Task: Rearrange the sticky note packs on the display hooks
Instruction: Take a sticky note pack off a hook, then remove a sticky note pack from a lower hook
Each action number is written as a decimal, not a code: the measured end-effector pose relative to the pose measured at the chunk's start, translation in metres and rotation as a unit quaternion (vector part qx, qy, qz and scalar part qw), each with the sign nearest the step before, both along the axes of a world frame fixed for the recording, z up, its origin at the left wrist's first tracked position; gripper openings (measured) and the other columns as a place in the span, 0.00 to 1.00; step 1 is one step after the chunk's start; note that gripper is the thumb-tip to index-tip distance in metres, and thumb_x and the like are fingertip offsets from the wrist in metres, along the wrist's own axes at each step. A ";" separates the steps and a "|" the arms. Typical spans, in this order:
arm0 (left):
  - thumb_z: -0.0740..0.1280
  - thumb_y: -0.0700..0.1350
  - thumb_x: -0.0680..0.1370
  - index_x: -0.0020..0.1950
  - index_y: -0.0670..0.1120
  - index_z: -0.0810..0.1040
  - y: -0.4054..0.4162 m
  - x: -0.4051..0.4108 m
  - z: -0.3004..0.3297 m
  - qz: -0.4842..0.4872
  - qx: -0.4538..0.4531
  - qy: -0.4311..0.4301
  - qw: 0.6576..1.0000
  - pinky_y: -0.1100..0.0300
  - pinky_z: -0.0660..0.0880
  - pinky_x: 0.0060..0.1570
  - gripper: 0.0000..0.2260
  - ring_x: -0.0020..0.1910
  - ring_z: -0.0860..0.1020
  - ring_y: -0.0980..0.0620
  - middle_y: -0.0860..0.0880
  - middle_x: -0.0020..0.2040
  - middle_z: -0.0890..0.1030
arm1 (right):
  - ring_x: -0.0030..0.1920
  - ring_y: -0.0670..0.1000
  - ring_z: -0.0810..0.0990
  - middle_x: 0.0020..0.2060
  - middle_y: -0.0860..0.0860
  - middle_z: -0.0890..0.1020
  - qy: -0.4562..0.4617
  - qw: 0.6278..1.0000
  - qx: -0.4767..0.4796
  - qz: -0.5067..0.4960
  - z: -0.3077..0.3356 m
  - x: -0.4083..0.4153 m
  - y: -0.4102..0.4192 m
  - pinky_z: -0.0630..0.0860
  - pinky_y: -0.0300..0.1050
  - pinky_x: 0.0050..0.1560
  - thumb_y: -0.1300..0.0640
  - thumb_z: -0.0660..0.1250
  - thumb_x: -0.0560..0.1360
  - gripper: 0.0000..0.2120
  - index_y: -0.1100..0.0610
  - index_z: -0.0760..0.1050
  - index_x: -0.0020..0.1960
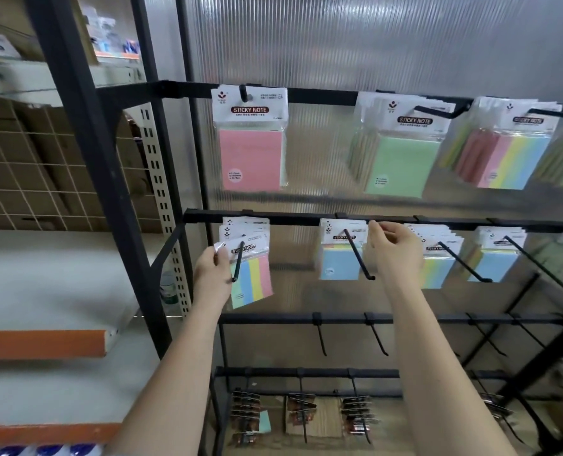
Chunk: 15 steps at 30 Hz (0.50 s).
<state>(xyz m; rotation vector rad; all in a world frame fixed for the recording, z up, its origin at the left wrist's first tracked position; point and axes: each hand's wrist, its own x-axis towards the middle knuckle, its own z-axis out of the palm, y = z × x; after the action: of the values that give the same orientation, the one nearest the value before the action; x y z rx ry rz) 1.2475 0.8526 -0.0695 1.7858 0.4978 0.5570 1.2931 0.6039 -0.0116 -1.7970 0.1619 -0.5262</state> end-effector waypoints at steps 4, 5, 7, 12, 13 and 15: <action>0.53 0.49 0.83 0.41 0.46 0.67 -0.004 -0.012 0.006 0.042 0.112 0.008 0.993 0.66 0.62 0.23 0.13 0.27 0.69 0.57 0.52 0.31 0.70 | 0.55 0.51 0.77 0.58 0.53 0.80 0.069 0.997 -0.019 0.027 -0.015 0.018 0.004 0.74 0.43 0.51 0.53 0.61 0.80 0.17 0.59 0.73 0.65; 0.53 0.49 0.83 0.40 0.47 0.66 -0.005 -0.015 0.006 0.050 0.124 0.005 0.991 0.63 0.61 0.24 0.13 0.27 0.68 0.57 0.52 0.30 0.69 | 0.59 0.53 0.76 0.61 0.54 0.78 0.083 0.996 -0.024 0.032 -0.017 0.022 0.004 0.73 0.46 0.57 0.54 0.59 0.80 0.19 0.60 0.71 0.68; 0.53 0.49 0.83 0.36 0.50 0.63 -0.006 -0.022 0.008 0.065 0.139 -0.006 0.988 0.61 0.58 0.25 0.15 0.26 0.67 0.57 0.53 0.29 0.68 | 0.66 0.55 0.72 0.66 0.55 0.74 0.100 0.993 -0.038 0.043 -0.019 0.029 0.005 0.68 0.47 0.63 0.54 0.58 0.81 0.21 0.61 0.66 0.72; 0.55 0.50 0.82 0.33 0.51 0.61 -0.007 -0.040 0.009 0.072 0.198 -0.039 0.977 0.69 0.61 0.21 0.16 0.25 0.71 0.61 0.55 0.27 0.69 | 0.67 0.56 0.70 0.69 0.57 0.71 0.121 0.990 -0.036 0.059 -0.025 0.041 0.005 0.65 0.40 0.58 0.55 0.57 0.82 0.22 0.63 0.64 0.73; 0.55 0.49 0.82 0.33 0.51 0.61 -0.007 -0.044 0.008 0.075 0.201 -0.052 0.975 0.70 0.63 0.22 0.17 0.26 0.72 0.63 0.55 0.26 0.69 | 0.67 0.56 0.71 0.68 0.57 0.72 0.123 0.990 -0.034 0.057 -0.027 0.043 0.006 0.66 0.40 0.58 0.55 0.57 0.81 0.22 0.64 0.65 0.72; 0.55 0.49 0.82 0.33 0.52 0.61 -0.008 -0.050 0.006 0.081 0.209 -0.065 0.972 0.71 0.63 0.22 0.17 0.26 0.72 0.64 0.54 0.26 0.70 | 0.65 0.56 0.73 0.65 0.58 0.75 0.123 0.991 -0.031 0.046 -0.031 0.044 0.007 0.67 0.42 0.59 0.56 0.59 0.80 0.20 0.65 0.68 0.69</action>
<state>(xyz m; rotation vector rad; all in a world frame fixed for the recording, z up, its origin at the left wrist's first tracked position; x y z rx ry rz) 1.1974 0.8449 -0.0633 2.0983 0.4625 0.9416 1.3372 0.6105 -0.0428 -1.9179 0.2325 -0.2451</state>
